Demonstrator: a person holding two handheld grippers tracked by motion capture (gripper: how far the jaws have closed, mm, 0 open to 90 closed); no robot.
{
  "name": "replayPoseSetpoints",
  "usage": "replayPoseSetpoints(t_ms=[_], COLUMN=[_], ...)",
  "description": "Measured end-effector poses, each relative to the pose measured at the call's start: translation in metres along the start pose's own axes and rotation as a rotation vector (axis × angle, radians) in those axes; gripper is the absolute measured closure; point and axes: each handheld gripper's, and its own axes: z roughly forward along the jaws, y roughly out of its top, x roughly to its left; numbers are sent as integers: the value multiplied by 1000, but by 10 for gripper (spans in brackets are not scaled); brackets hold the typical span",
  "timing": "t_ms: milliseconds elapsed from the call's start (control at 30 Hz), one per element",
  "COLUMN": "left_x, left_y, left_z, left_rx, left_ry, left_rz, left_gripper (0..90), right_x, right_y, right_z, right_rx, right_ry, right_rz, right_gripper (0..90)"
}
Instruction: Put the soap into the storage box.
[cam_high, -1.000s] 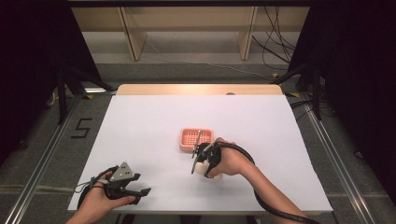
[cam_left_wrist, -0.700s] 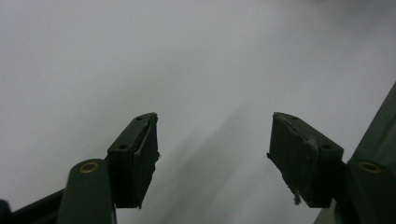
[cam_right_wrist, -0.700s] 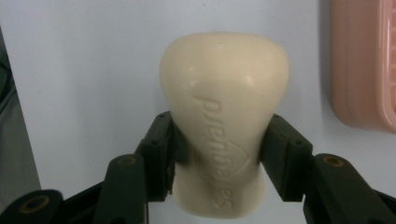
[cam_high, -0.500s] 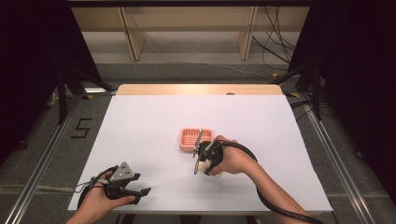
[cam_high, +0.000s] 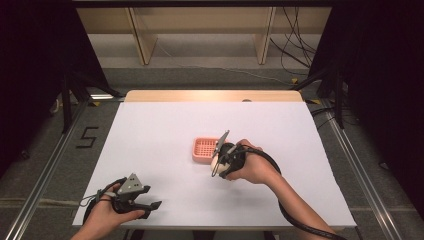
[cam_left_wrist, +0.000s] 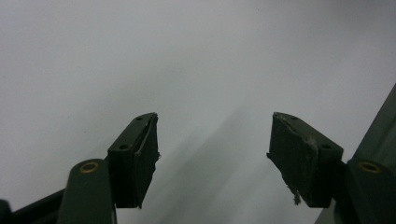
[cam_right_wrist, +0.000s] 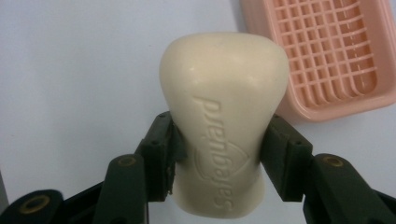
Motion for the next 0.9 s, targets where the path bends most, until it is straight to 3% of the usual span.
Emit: replayPoseSetpoints(t_ms=[67, 133, 200, 400, 500, 567, 600, 767, 833, 867, 900], left_x=[0, 0, 0, 1, 1, 1, 0, 0, 0, 0, 0], left_y=[0, 0, 0, 0, 0, 0, 0, 0, 0, 0, 0], left_z=[0, 0, 0, 0, -1, 0, 0, 0, 0, 0, 0], left_rx=[1, -2, -4, 1, 7, 7, 1, 1, 1, 1, 2], left_ry=[-1, -1, 0, -3, -3, -5, -3, -3, -3, -4, -12], left_rz=[2, -1, -3, 1, 3, 1, -1, 1, 0, 1, 1], left_gripper=[326, 326, 326, 326, 326, 326, 326, 326, 326, 326, 326], right_x=[0, -4, -4, -9, -10, -14, -13, -16, -20, -18, -19], right_y=[0, 0, -1, 0, 1, 3, 3, 5, 7, 7, 8], right_z=[-1, -2, -4, -8, -9, -9, -10, -11, -11, -12, -11], right_rx=[0, -23, -15, -52, -52, -49, -50, -49, -54, -46, -60], right_ry=[-1, -6, -19, -44, -46, -41, -47, -46, -41, -50, -53], right_rz=[11, -16, 14, 18, 31, 4, 27, 42, 12, 57, 36], right_gripper=[506, 506, 506, 506, 506, 506, 506, 506, 506, 506, 506])
